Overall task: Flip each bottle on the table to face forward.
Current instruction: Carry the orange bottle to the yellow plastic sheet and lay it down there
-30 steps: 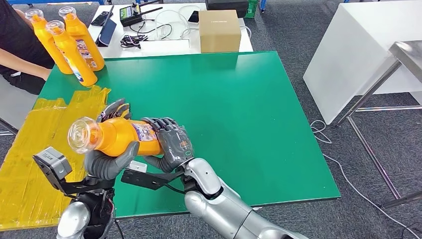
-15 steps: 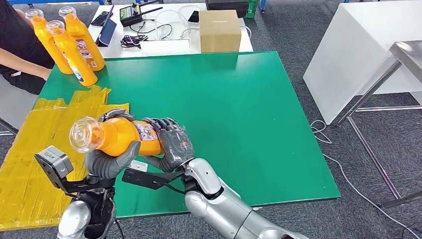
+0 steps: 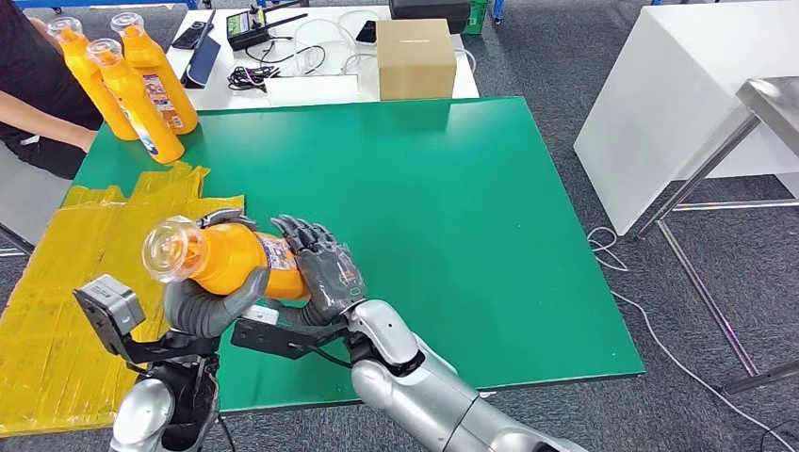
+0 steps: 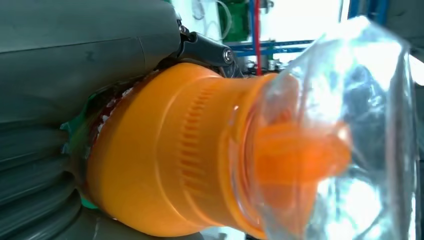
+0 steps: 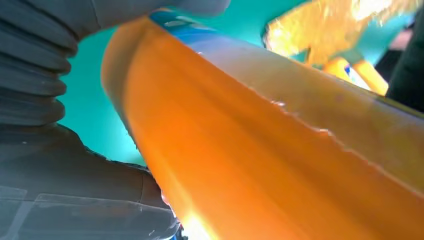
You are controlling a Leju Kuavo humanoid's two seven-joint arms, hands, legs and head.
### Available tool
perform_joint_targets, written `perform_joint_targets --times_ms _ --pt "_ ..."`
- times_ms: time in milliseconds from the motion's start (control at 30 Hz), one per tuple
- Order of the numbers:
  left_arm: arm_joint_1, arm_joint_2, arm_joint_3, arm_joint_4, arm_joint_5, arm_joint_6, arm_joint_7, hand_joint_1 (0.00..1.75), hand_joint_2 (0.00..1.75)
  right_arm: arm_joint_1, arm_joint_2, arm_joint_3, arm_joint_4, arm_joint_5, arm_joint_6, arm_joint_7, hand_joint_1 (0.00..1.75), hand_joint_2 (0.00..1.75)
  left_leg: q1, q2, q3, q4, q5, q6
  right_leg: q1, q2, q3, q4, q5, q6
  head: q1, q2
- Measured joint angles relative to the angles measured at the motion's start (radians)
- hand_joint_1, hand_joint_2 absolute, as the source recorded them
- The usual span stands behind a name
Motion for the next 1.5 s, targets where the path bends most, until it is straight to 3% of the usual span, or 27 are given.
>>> perform_joint_targets --times_ms 733,900,1067,1500 --pt "0.051 0.013 0.034 -0.033 -0.028 0.03 -0.042 1.75 1.75 -0.003 -0.004 0.01 0.009 -0.002 0.029 0.004 0.0 0.0 0.0 0.0 0.0 0.0 0.0 0.0 0.0 0.0 0.0 0.0 0.0 0.0 0.0 0.0" --pt "0.051 0.023 0.049 -0.044 -0.132 0.106 -0.08 1.75 1.75 0.002 -0.017 0.012 0.008 0.012 0.041 0.016 0.0 0.0 0.0 0.0 0.0 0.0 0.0 0.0 0.0 0.0 -0.001 0.0 0.0 0.0 0.0 0.0" --pt "0.033 0.037 0.116 -0.027 -0.238 0.174 -0.076 1.75 1.75 0.03 -0.033 0.013 -0.016 0.046 0.044 0.016 0.0 0.0 0.0 0.001 0.0 0.0 0.0 0.0 0.0 0.0 -0.001 0.0 0.0 0.0 0.0 0.0" --pt "-0.056 0.044 0.282 0.219 -0.504 0.352 -0.079 1.75 1.75 0.061 -0.058 0.047 -0.121 0.103 0.048 0.024 0.0 0.0 0.0 0.001 0.0 0.0 0.0 0.0 0.0 0.0 -0.001 0.0 0.0 0.0 0.0 0.0"
